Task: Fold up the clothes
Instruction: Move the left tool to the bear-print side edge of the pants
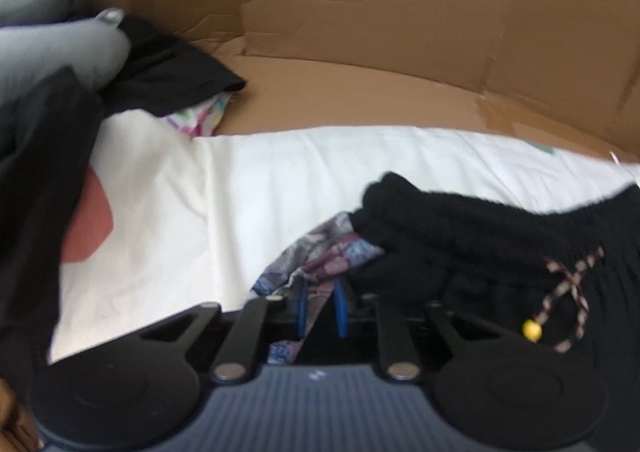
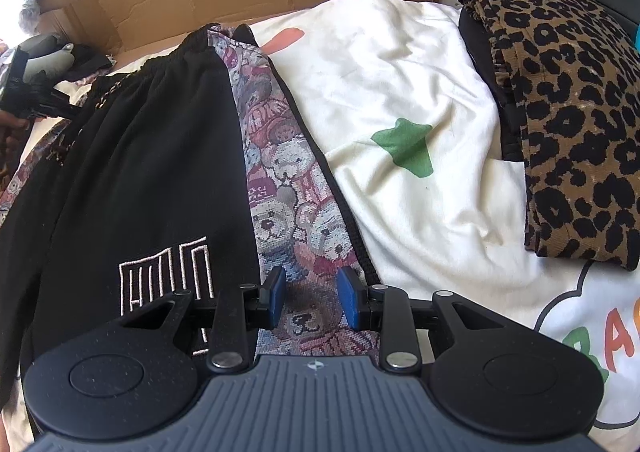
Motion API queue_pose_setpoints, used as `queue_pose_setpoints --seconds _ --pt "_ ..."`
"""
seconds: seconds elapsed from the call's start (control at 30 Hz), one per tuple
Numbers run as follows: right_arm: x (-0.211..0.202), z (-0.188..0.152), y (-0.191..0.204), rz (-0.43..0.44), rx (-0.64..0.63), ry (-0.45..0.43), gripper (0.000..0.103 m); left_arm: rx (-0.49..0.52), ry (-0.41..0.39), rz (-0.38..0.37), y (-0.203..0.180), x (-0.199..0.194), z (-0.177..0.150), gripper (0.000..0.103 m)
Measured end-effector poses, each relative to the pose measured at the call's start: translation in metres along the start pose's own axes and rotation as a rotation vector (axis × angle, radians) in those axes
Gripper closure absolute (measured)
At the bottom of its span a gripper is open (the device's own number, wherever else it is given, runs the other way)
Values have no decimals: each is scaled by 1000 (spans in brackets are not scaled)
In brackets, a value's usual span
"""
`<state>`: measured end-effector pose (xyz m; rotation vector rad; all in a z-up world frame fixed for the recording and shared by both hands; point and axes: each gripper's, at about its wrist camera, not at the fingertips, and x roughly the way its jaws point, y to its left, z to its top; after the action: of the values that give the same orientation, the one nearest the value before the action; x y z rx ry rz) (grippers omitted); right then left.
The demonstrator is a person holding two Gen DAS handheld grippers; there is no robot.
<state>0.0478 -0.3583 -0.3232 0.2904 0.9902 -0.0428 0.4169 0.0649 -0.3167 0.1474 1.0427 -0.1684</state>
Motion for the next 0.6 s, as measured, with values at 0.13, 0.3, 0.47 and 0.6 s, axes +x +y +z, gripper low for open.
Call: queue_pose_setpoints --seconds 0.13,0.3,0.47,0.6 --pt "-5 -2 -6 -8 -5 4 67 -6 6 1 0 -4 3 87" --pt "-16 -14 -13 -28 -14 15 68 50 1 -2 2 -38 -9 68" --pt "-25 -22 -14 -38 -4 18 67 34 -9 -32 31 -91 -40 67" --pt "-35 -19 -14 -18 35 0 67 -13 -17 -25 63 -129 -64 68"
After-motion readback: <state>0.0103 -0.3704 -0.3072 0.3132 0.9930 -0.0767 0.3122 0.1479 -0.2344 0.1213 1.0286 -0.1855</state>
